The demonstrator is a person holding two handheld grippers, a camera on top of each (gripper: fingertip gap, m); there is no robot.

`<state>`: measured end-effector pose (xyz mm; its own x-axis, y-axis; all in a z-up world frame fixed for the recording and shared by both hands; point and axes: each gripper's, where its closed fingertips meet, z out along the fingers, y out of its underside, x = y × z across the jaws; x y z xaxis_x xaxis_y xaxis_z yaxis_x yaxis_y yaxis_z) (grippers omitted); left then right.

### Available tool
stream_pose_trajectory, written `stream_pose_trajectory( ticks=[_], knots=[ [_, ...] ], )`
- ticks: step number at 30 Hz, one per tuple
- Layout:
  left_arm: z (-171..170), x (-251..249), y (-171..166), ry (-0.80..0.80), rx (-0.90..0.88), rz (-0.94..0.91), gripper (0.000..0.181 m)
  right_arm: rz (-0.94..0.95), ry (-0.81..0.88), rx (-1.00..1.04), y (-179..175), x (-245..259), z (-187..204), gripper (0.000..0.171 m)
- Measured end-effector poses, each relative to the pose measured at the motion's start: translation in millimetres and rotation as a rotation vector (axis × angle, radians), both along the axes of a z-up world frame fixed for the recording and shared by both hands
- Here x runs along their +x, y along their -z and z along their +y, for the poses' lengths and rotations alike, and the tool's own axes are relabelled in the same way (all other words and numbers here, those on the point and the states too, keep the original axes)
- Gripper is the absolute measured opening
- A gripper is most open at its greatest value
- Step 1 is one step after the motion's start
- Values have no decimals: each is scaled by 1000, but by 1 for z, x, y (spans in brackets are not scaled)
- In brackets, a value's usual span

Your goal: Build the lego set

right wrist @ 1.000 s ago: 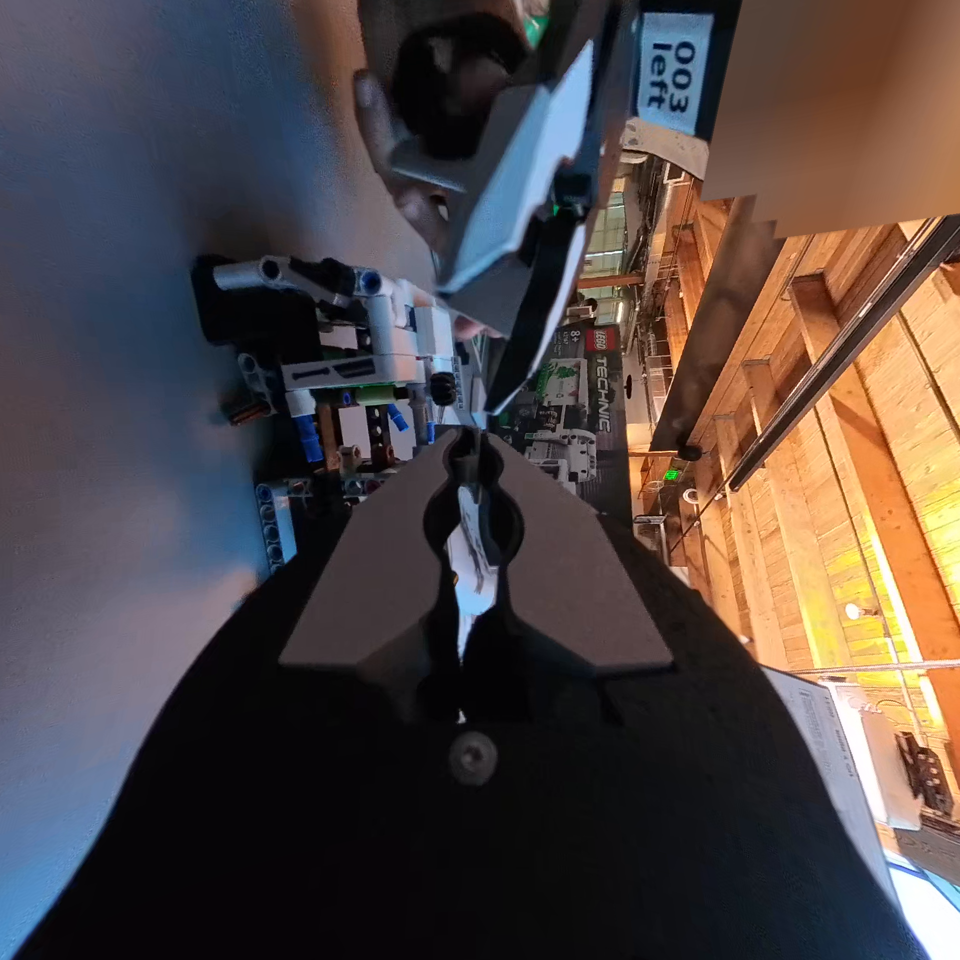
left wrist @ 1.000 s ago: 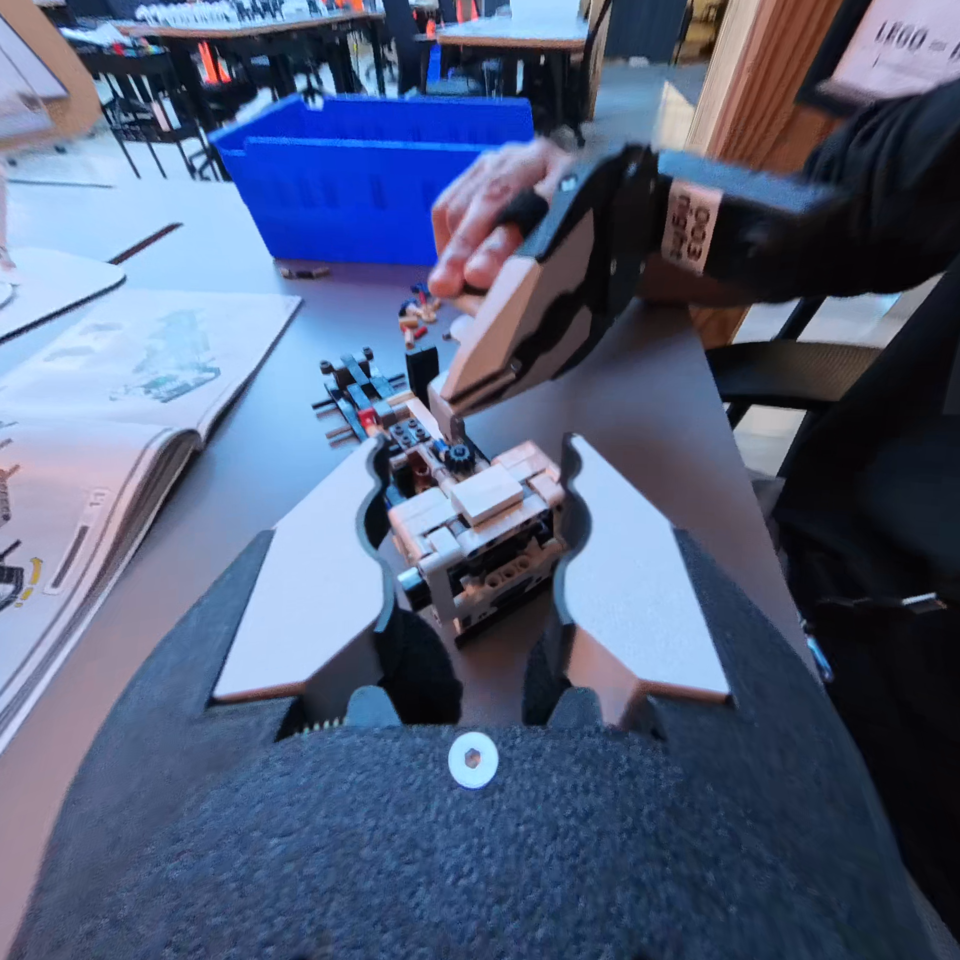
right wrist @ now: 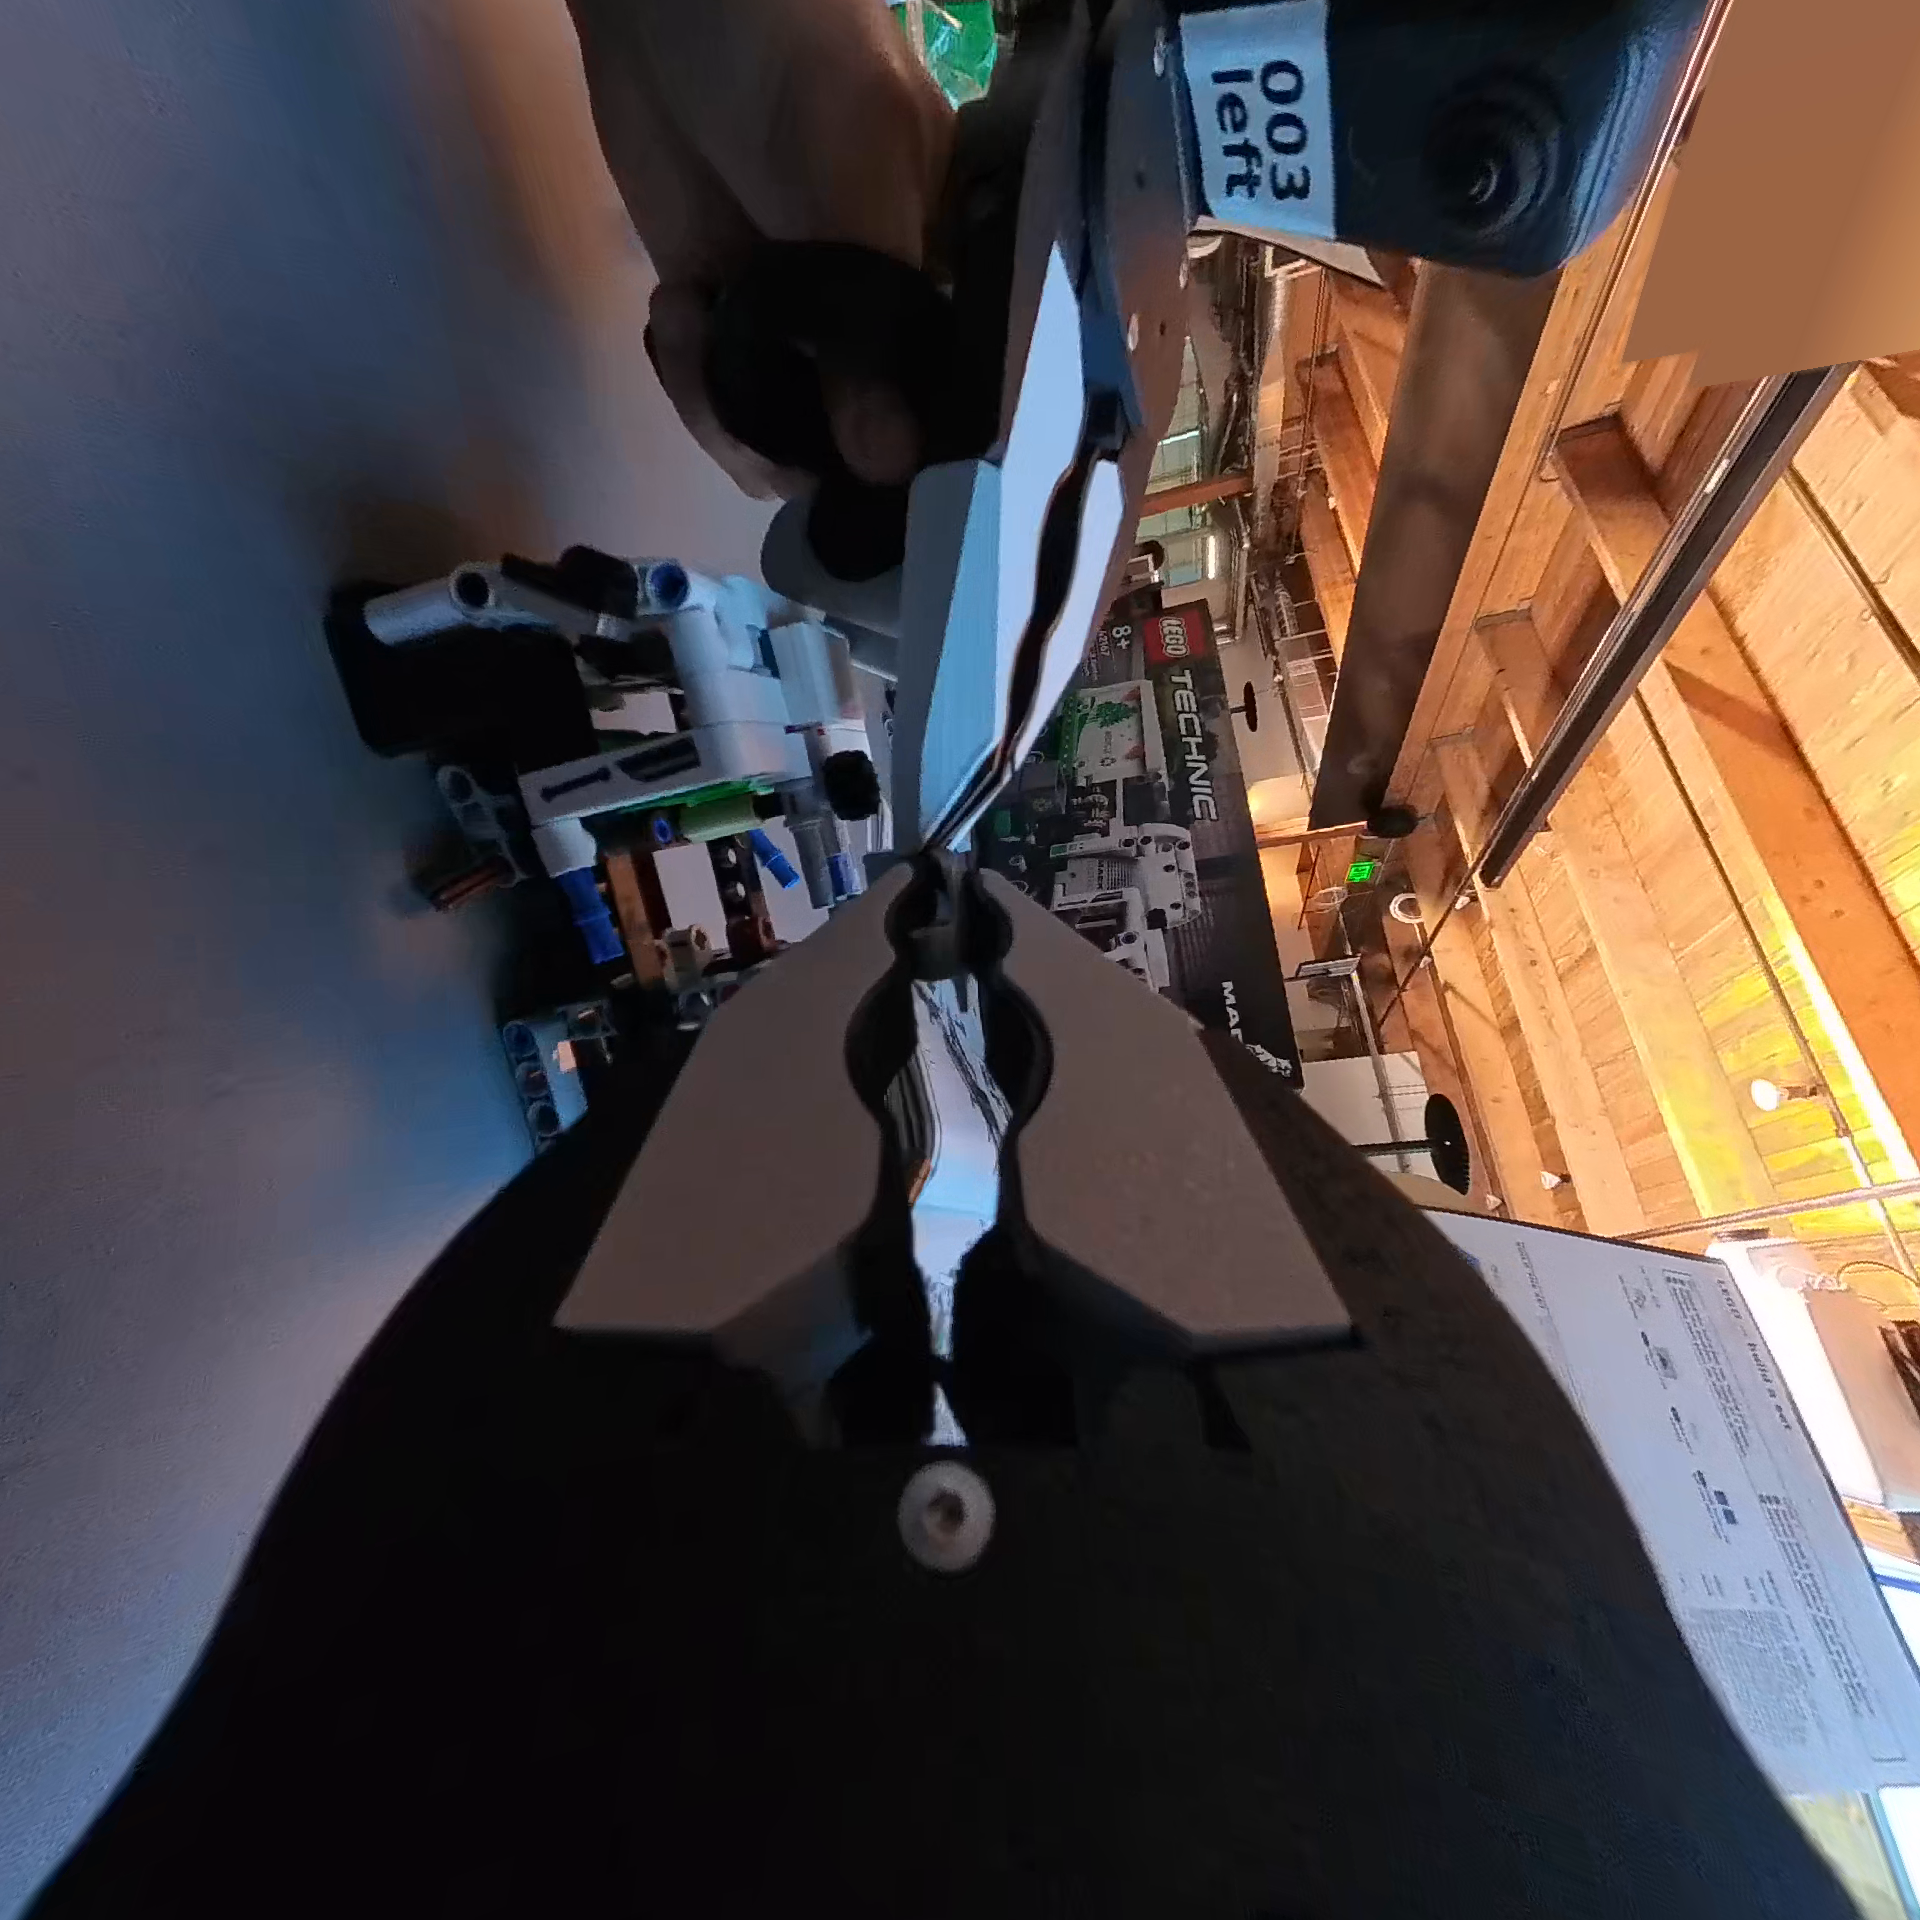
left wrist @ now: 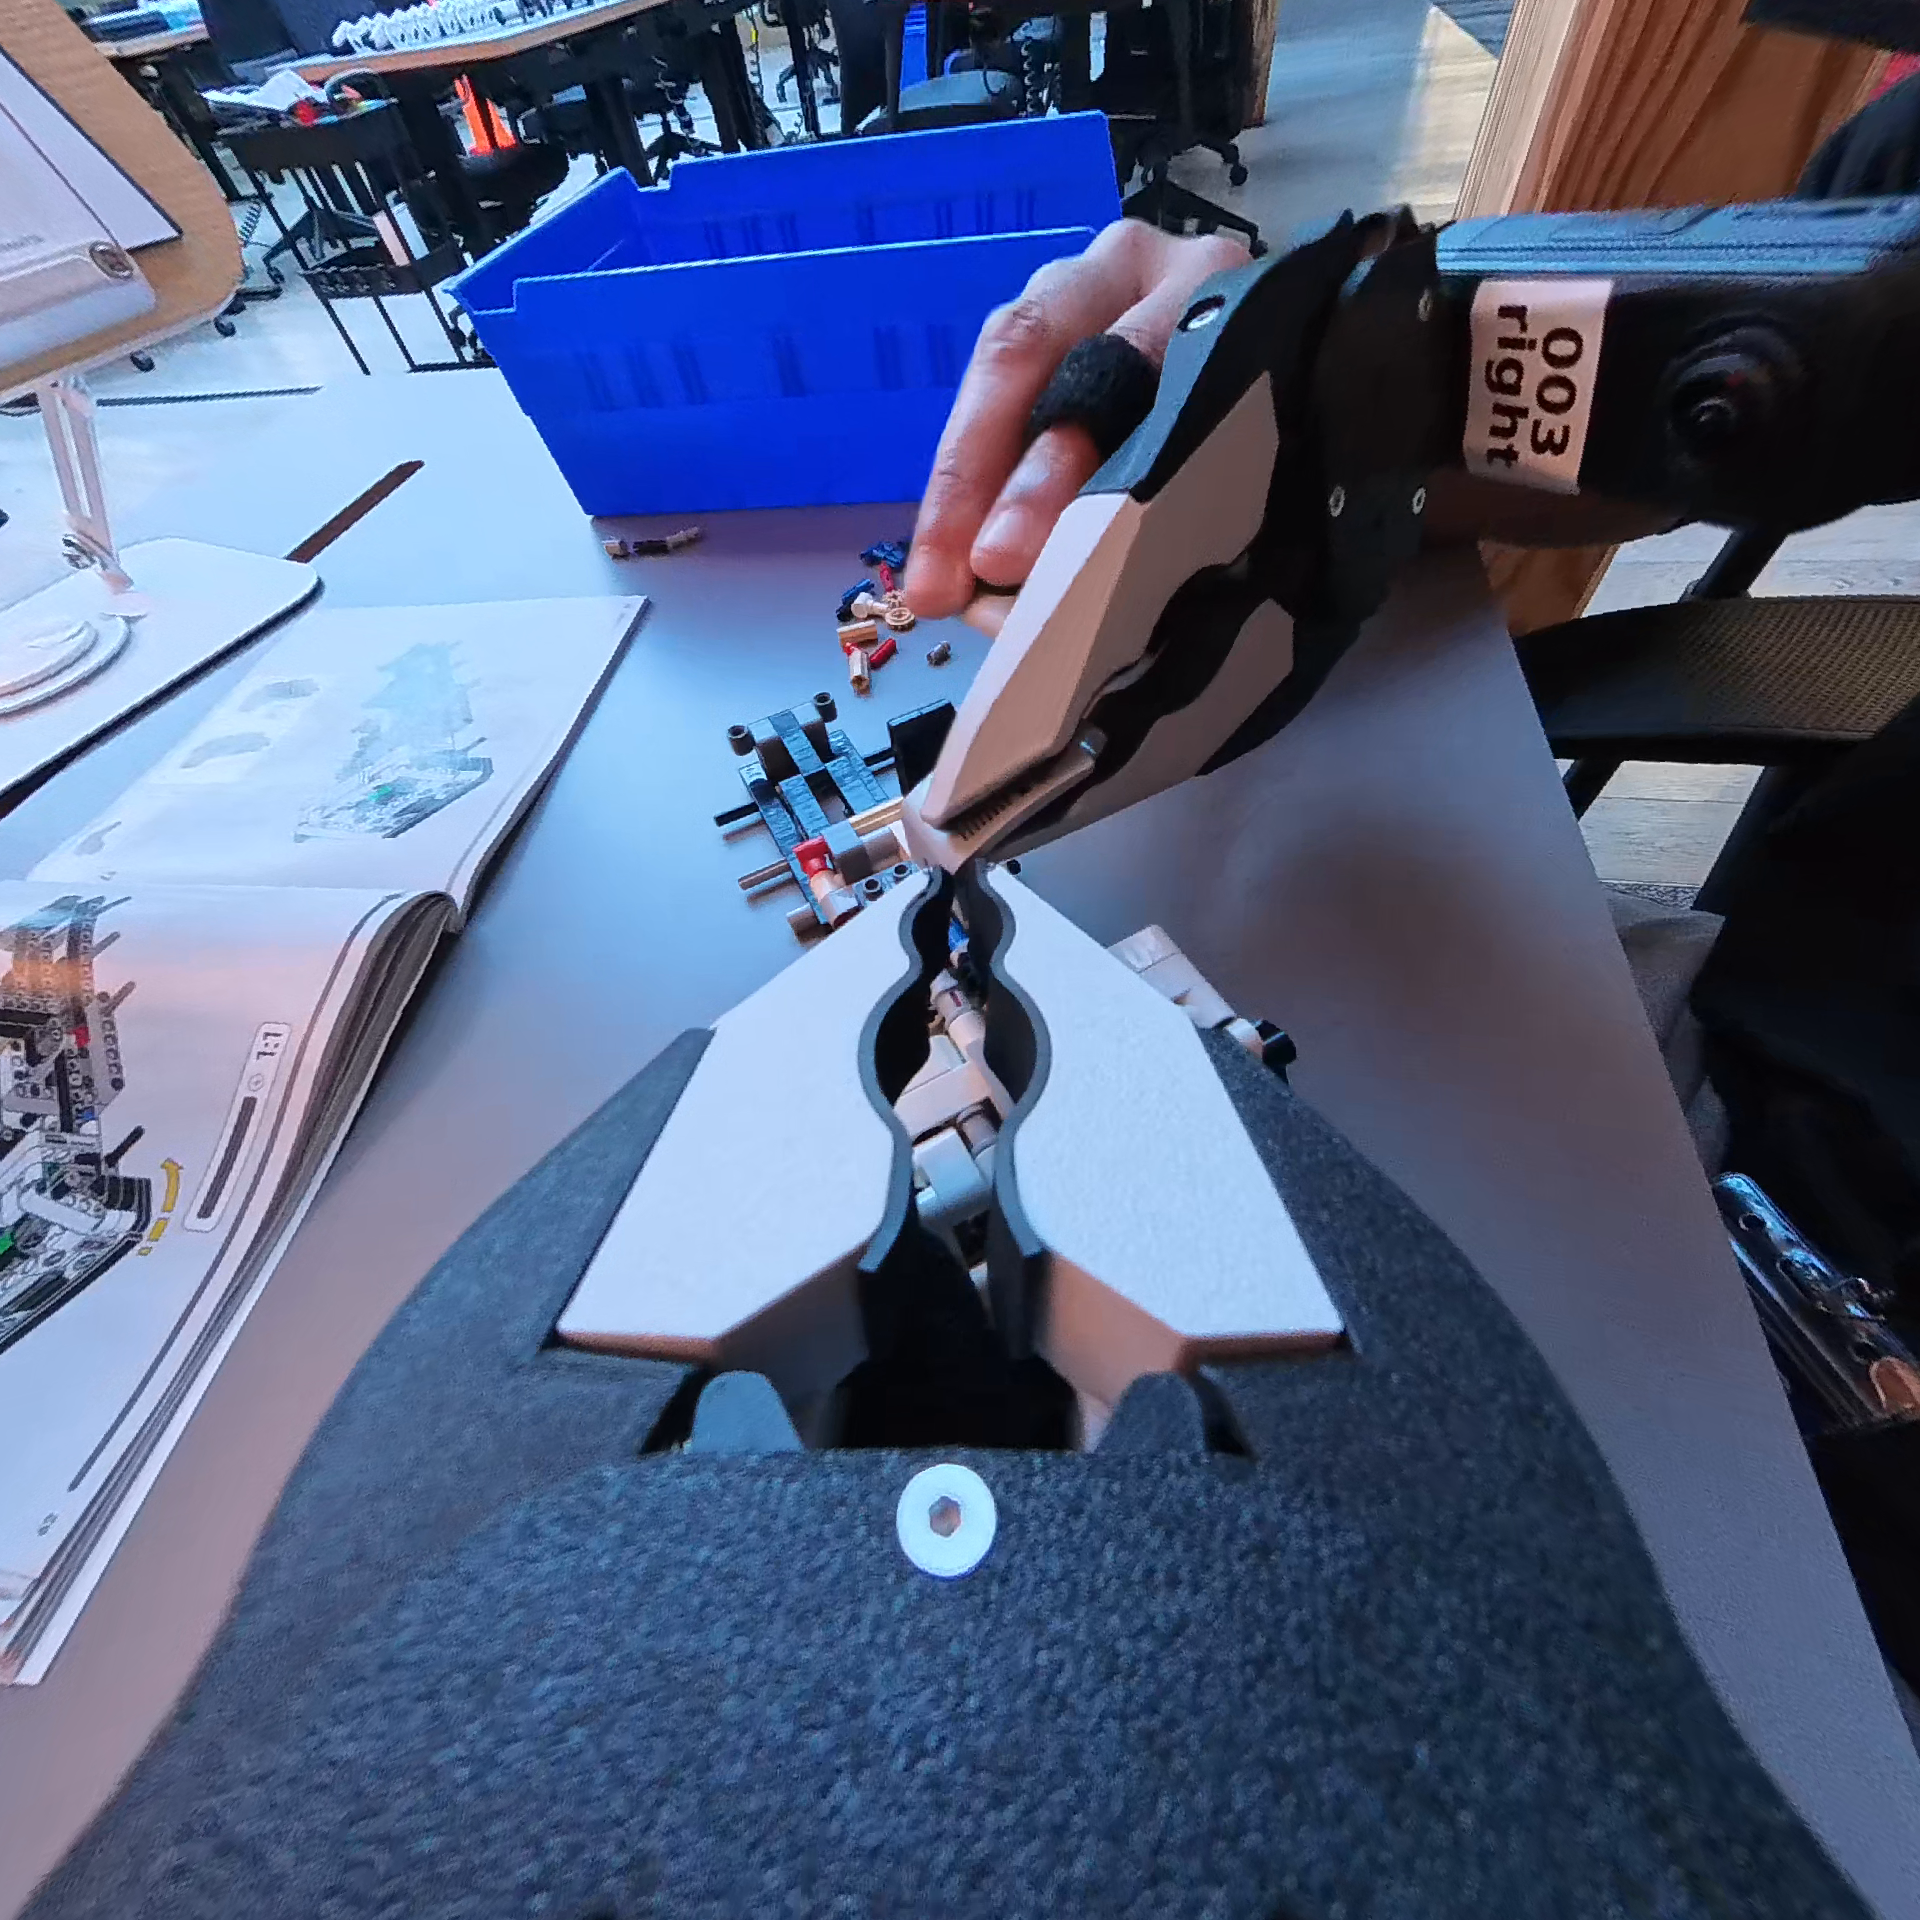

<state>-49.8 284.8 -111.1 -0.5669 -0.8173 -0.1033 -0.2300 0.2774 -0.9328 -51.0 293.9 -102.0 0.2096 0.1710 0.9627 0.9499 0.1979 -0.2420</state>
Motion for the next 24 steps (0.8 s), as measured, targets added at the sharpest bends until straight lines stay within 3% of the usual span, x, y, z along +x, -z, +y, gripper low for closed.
stream_pose_trajectory(
  ticks=[9,11,15,19,24],
  knots=[
    [-2,1,-5,-15,101,-60,2,-22,-8,-33,-4,2,-1,3],
    [-3,0,-3,-12,133,-56,11,-23,-11,-52,-2,0,-2,2],
    [-6,0,-5,-17,181,-89,3,-32,-4,-45,-9,-2,-4,3],
    [-7,-2,-20,-12,85,-108,1,177,14,-112,-19,-1,-11,10],
    [5,-9,-48,4,-208,-112,0,748,-15,-260,-44,-3,-26,15]
  ],
)
